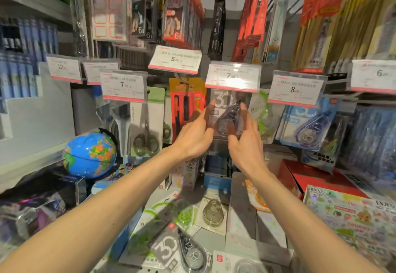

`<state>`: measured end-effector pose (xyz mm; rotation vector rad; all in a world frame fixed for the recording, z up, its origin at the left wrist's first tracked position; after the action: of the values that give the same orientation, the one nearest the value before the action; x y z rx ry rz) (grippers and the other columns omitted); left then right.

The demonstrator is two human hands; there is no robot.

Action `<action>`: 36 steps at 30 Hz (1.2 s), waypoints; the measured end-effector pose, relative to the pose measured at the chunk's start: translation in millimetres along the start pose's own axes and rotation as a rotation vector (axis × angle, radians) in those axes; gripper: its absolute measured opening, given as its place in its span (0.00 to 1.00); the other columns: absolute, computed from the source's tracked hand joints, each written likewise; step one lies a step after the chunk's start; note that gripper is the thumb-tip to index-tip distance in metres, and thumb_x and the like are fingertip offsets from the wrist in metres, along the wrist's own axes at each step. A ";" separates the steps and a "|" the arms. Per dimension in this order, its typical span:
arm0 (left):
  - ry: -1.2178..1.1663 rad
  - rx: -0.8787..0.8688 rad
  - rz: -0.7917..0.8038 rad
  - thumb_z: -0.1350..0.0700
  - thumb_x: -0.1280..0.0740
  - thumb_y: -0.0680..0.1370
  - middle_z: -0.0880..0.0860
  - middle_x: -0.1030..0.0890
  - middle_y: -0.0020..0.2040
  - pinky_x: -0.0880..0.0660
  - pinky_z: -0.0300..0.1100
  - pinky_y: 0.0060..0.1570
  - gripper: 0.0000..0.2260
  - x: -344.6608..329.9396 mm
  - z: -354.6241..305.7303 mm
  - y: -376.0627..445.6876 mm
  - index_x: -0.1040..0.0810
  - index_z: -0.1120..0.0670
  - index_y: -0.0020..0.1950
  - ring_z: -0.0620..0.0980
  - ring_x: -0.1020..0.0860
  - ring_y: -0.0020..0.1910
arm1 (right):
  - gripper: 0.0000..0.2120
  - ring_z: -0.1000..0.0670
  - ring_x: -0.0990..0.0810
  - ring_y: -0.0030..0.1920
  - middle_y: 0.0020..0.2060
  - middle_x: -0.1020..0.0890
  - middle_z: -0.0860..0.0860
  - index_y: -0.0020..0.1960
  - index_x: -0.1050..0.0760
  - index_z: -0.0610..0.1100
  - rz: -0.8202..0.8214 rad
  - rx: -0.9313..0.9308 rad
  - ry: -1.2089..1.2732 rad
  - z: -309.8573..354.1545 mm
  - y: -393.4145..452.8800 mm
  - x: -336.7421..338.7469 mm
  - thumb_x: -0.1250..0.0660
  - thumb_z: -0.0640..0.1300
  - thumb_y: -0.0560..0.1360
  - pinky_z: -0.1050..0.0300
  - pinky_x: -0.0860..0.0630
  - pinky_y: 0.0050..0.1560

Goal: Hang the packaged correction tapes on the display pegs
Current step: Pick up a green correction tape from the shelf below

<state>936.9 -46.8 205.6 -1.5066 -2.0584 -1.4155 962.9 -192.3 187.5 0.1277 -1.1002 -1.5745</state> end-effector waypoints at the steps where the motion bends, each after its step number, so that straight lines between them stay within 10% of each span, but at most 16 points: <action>1: 0.008 -0.010 -0.003 0.57 0.44 0.82 0.51 0.18 0.46 0.21 0.44 0.36 0.31 -0.4 0.5 1.6 0.53 0.41 0.81 0.51 0.18 0.33 | 0.33 0.40 0.29 0.69 0.72 0.32 0.43 0.82 0.51 0.53 0.004 0.001 -0.008 -0.1 0.8 0.4 0.40 0.44 0.82 0.47 0.31 0.67; 6: -0.008 -0.044 -0.003 0.54 0.43 0.84 0.51 0.16 0.43 0.21 0.44 0.42 0.27 3.1 7.9 -10.9 0.47 0.46 0.82 0.45 0.21 0.31 | 0.35 0.44 0.29 0.69 0.70 0.28 0.44 0.82 0.49 0.53 0.036 -0.018 -0.007 -5.4 -4.8 6.3 0.38 0.43 0.79 0.49 0.31 0.66; 11: 0.030 0.035 -0.015 0.53 0.40 0.83 0.50 0.26 0.64 0.31 0.43 0.60 0.22 3.2 45.7 -54.9 0.36 0.50 0.77 0.47 0.25 0.59 | 0.26 0.49 0.22 0.54 0.62 0.25 0.47 0.75 0.36 0.46 -0.034 -0.122 -0.017 -29.3 -35.9 10.2 0.35 0.49 0.80 0.52 0.28 0.57; 17: -0.119 0.452 0.228 0.61 0.38 0.80 0.54 0.28 0.68 0.27 0.47 0.65 0.21 -35.0 112.4 -105.5 0.33 0.51 0.74 0.54 0.25 0.66 | 0.16 0.46 0.20 0.59 0.57 0.21 0.47 0.64 0.24 0.46 0.505 -0.182 -0.254 -62.1 -57.3 -49.3 0.33 0.51 0.79 0.55 0.27 0.57; 23: -0.235 0.702 0.260 0.70 0.44 0.79 0.54 0.39 0.78 0.28 0.24 0.34 0.28 -64.4 140.4 -119.9 0.40 0.55 0.78 0.50 0.35 0.76 | 0.28 0.46 0.28 0.71 0.72 0.28 0.48 0.73 0.30 0.47 0.945 -0.150 -0.300 -62.1 -74.8 -121.9 0.33 0.58 0.77 0.52 0.31 0.70; 28: -0.222 0.806 0.307 0.69 0.43 0.76 0.58 0.29 0.72 0.27 0.45 0.67 0.31 -67.7 158.8 -119.9 0.42 0.54 0.79 0.56 0.27 0.68 | 0.38 0.47 0.25 0.68 0.70 0.25 0.49 0.74 0.30 0.48 1.031 -0.160 -0.304 -60.4 -78.1 -149.0 0.29 0.65 0.70 0.55 0.28 0.63; 31: -0.260 0.803 0.302 0.70 0.43 0.74 0.57 0.25 0.66 0.23 0.55 0.61 0.32 -69.0 169.9 -121.3 0.40 0.54 0.77 0.59 0.21 0.61 | 0.40 0.46 0.23 0.63 0.65 0.21 0.47 0.72 0.29 0.48 1.032 -0.129 -0.354 -62.6 -80.6 -157.4 0.27 0.66 0.67 0.56 0.29 0.53; 36: -0.311 0.787 0.245 0.72 0.43 0.74 0.58 0.26 0.68 0.23 0.54 0.61 0.30 -70.9 171.3 -124.1 0.37 0.54 0.75 0.61 0.22 0.62 | 0.39 0.45 0.26 0.67 0.67 0.24 0.47 0.73 0.30 0.44 0.955 -0.137 -0.343 -62.4 -87.3 -161.6 0.26 0.61 0.68 0.53 0.27 0.65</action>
<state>923.9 44.3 2.4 -1.5731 -2.1090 -0.2141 993.5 -103.5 17.7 -0.6923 -1.0644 -0.8004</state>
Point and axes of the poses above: each hand's wrist, its own y-axis towards the middle knuckle, its own x-axis out of the back of the hand, z = x × y, the point moved 1 cm from there along y, towards the middle knuckle
